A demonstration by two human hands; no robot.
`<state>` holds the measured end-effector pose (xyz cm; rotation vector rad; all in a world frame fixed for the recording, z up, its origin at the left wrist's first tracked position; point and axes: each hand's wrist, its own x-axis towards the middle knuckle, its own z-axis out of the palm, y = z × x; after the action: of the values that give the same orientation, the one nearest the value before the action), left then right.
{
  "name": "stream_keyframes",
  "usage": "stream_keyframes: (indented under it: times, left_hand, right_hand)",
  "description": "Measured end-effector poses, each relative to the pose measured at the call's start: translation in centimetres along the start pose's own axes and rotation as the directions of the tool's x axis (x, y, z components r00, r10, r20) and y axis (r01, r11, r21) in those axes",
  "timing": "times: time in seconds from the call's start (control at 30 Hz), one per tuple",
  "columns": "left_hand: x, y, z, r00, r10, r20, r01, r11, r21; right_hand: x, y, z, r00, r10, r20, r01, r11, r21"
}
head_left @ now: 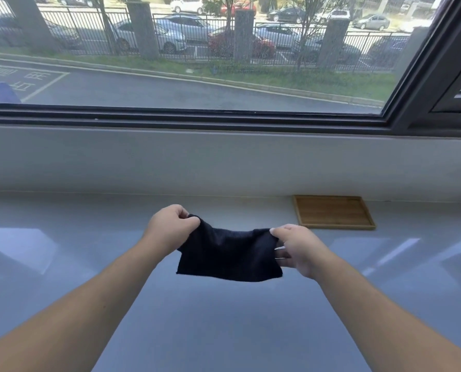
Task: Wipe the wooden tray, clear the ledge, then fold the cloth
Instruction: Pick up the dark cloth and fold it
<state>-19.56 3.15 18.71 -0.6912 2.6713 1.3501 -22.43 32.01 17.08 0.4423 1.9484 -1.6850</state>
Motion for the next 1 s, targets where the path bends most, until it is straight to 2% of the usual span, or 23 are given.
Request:
stream_keyframes:
  times: [0.1, 0.37, 0.47, 0.57, 0.63, 0.7, 0.73, 0.77, 0.83, 0.93, 1.0]
  left_hand:
    - [-1.0, 1.2, 1.9, 0.996, -0.013, 0.083, 0.013, 1.0, 0.0]
    - [-3.0, 3.5, 5.5, 0.959, -0.049, 0.278, 0.104, 0.977, -0.187]
    - [-3.2, 3.8, 4.9, 0.885, -0.013, 0.465, 0.214, 0.898, -0.384]
    - [-3.3, 3.3, 4.6, 0.815, 0.037, 0.578, 0.275, 0.853, -0.443]
    - [-3.2, 2.3, 4.9, 0.853, 0.056, 0.519, 0.214, 0.87, -0.445]
    - [-2.8, 0.9, 5.2, 0.939, 0.028, 0.342, 0.121, 0.906, -0.406]
    - [-2.6, 0.0, 5.1, 0.966, 0.002, 0.259, 0.1, 0.919, -0.381]
    - [-2.4, -0.9, 5.1, 0.971, -0.019, 0.238, 0.111, 0.919, -0.379]
    - [-2.0, -2.5, 5.1, 0.925, -0.044, 0.378, 0.209, 0.889, -0.408]
    - [-1.4, -3.7, 5.6, 0.772, -0.008, 0.635, 0.339, 0.851, -0.401]
    - [-0.9, -3.9, 6.3, 0.734, 0.054, 0.678, 0.344, 0.83, -0.438]
  right_hand:
    - [-0.8, -0.5, 2.8, 0.996, 0.009, 0.091, -0.015, 0.997, 0.073]
    - [-1.3, -1.1, 6.2, 0.976, -0.052, 0.21, 0.046, 0.998, 0.036]
    - [-1.1, -0.7, 5.5, 0.967, -0.084, 0.24, 0.071, 0.995, 0.064]
    - [-0.7, 0.3, 4.9, 0.957, -0.084, 0.278, 0.052, 0.991, 0.123]
    - [-0.4, 0.8, 5.0, 0.962, -0.093, 0.257, 0.055, 0.987, 0.15]
    - [-0.1, 1.0, 5.1, 0.963, -0.093, 0.251, 0.048, 0.983, 0.179]
    - [0.0, 1.0, 5.1, 0.962, -0.092, 0.257, 0.038, 0.978, 0.205]
    - [0.1, 0.9, 5.0, 0.958, -0.091, 0.271, 0.025, 0.971, 0.237]
    - [0.3, 0.6, 4.4, 0.939, -0.093, 0.332, -0.011, 0.954, 0.299]
    - [0.9, 0.4, 3.3, 0.904, -0.133, 0.407, -0.049, 0.912, 0.407]
    - [1.6, 0.7, 3.1, 0.914, -0.129, 0.385, -0.08, 0.871, 0.484]
